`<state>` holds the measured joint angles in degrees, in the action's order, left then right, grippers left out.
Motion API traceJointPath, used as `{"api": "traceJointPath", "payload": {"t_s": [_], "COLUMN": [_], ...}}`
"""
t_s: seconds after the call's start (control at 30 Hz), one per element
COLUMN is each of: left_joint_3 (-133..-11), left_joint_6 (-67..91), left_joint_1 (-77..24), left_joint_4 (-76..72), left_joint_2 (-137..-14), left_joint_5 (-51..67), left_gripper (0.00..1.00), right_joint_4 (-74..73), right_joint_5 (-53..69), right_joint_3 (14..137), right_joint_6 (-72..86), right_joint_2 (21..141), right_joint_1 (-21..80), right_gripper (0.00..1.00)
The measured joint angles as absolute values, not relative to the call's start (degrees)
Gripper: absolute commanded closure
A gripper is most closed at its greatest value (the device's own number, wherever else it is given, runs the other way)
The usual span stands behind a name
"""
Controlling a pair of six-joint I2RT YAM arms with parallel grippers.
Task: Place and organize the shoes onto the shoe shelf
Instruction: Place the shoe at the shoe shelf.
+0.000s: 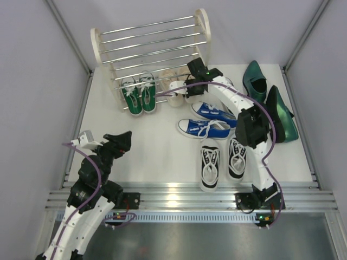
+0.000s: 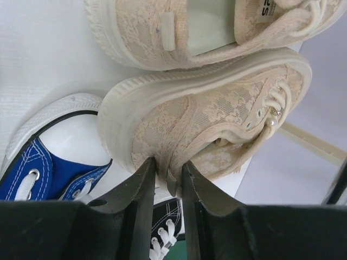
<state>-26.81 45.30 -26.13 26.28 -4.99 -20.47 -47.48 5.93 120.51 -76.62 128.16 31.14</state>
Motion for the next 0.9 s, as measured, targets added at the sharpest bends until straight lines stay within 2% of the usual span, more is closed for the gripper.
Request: {"api": "traceJointPath", "payload": {"t_s": [0.33, 0.7, 0.9], "left_joint_3": [-26.8, -26.8, -26.8], "left_joint_6": [45.3, 45.3, 45.3], "left_joint_1": [-26.1, -26.1, -26.1], "left_joint_4": [26.3, 26.3, 26.3], "left_joint_2": [-5.0, -5.0, -5.0], "left_joint_5": [-20.5, -20.5, -20.5], "left_gripper": [0.12, 0.12, 0.12], "right_joint_4": [-44.8, -41.3, -42.8], "right_joint_5": [5.2, 6.8, 9.3], "right_joint_3": [120.1, 113.1, 110.1], "right_joint_6": [-74.9, -74.6, -71.7], "right_joint_2": [128.2, 125.4, 120.3], "right_joint_1": [31.1, 31.1, 31.1], "right_gripper": [0.61, 0.42, 0.38]}}
